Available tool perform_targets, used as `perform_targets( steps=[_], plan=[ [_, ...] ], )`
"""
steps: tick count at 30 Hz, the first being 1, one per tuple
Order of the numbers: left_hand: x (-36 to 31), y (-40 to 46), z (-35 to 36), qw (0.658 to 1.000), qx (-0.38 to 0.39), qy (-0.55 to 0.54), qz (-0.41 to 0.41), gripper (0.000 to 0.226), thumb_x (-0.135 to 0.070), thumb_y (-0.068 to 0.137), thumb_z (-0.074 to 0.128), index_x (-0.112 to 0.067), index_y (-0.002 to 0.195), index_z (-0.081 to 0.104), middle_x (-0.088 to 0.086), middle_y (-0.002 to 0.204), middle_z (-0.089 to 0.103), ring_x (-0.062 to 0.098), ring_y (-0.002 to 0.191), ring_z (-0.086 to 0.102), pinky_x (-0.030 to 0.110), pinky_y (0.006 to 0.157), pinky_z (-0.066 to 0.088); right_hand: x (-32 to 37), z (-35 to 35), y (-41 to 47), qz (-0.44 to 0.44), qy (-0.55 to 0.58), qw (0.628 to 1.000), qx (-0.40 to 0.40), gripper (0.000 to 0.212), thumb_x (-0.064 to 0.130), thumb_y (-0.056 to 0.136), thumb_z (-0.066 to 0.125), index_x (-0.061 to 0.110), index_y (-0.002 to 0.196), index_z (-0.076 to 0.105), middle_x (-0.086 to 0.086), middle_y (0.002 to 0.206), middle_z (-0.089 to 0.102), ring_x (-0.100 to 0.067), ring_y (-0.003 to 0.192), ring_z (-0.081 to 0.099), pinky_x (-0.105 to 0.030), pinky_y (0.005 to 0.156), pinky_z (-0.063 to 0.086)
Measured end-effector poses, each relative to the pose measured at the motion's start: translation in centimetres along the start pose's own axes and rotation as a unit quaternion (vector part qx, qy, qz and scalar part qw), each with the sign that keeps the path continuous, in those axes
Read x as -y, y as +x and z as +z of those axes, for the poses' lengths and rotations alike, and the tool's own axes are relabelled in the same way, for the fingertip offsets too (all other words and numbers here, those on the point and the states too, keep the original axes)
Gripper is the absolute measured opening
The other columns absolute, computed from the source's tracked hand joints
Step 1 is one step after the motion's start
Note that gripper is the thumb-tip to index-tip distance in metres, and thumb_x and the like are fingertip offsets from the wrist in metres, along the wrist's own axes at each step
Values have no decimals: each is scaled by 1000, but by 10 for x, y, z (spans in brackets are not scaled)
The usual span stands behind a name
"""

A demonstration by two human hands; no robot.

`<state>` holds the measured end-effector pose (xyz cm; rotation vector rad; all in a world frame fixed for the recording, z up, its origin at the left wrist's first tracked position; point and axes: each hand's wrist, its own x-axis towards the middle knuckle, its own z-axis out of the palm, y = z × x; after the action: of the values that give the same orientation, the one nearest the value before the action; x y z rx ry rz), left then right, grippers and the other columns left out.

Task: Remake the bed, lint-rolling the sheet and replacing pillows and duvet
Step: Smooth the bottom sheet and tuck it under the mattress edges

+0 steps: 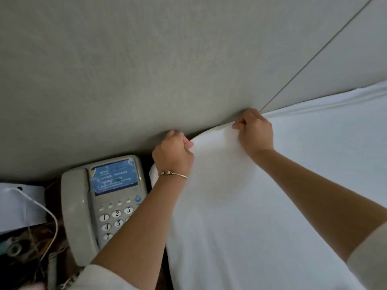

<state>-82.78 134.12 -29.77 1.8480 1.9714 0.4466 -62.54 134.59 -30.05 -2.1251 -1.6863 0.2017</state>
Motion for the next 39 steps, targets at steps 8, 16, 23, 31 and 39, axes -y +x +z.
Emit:
perform_targets(
  steps=[8, 16, 23, 31, 39],
  plan=[
    [-10, -6, 24, 997, -21, 68, -12, 5, -6, 87, 61, -9, 89, 63, 11, 105, 58, 37, 87, 60, 34, 59, 31, -7, 17, -10, 6, -37, 996, 86, 14, 3, 90, 50, 7, 97, 61, -12, 113, 55, -36, 93, 58, -34, 74, 39],
    [-21, -33, 34, 932, 230, 217, 179, 57, -64, 93, 13, -48, 148, 10, -5, 159, 16, 23, 146, 14, 62, 110, 10, -30, -18, -42, 115, -98, 950, 273, 70, 56, 99, 28, 20, 156, 12, -4, 165, 2, -26, 151, -9, -49, 118, -11],
    [-74, -40, 14, 920, 167, 263, 237, 48, -33, 99, 26, -17, 144, 31, 10, 145, 37, 29, 131, 38, 46, 108, 29, -35, -84, -111, 74, 28, 970, 232, 57, 29, 102, 45, 21, 154, 26, -3, 161, 25, -19, 150, 16, -37, 121, 10],
    [-33, -101, 33, 846, 252, 293, 368, 52, -58, 96, 4, -53, 145, -13, -9, 160, -15, 16, 147, -14, 74, 104, 5, -4, -77, -248, 98, -107, 958, 247, 58, 31, 105, 29, 22, 158, 7, 6, 165, -1, -11, 151, -3, -39, 120, -6],
    [-15, -197, 4, 842, 265, 222, 414, 54, -49, 100, 13, -44, 149, -8, -3, 161, -14, 23, 147, -16, 71, 107, 0, 37, -79, -361, 208, -23, 959, 191, 57, 37, 102, 26, 20, 156, 18, 0, 165, 4, -21, 152, -1, -44, 122, 14]
  ],
)
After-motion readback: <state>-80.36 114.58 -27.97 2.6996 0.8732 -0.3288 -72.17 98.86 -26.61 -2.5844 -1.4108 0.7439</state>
